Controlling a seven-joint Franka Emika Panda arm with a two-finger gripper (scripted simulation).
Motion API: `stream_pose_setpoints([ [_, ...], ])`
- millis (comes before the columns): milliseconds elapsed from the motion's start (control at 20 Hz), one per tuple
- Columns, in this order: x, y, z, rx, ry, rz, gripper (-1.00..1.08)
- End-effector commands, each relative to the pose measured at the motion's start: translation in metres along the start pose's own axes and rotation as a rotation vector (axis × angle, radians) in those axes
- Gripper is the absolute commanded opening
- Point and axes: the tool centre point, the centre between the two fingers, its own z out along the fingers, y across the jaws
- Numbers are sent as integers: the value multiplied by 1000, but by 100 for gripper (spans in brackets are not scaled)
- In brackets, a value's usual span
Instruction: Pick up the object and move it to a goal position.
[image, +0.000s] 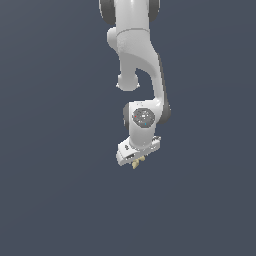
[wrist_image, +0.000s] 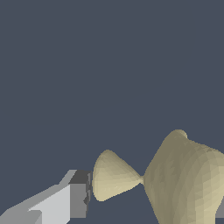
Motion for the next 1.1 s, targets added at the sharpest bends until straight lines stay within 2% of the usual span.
stream_pose_setpoints([
  [0,-1,0,-1,0,0,0,-100],
  [550,-22,11,-34,0,0,0,-100],
  [1050,-70,36,-109,-1,0,0,-100],
])
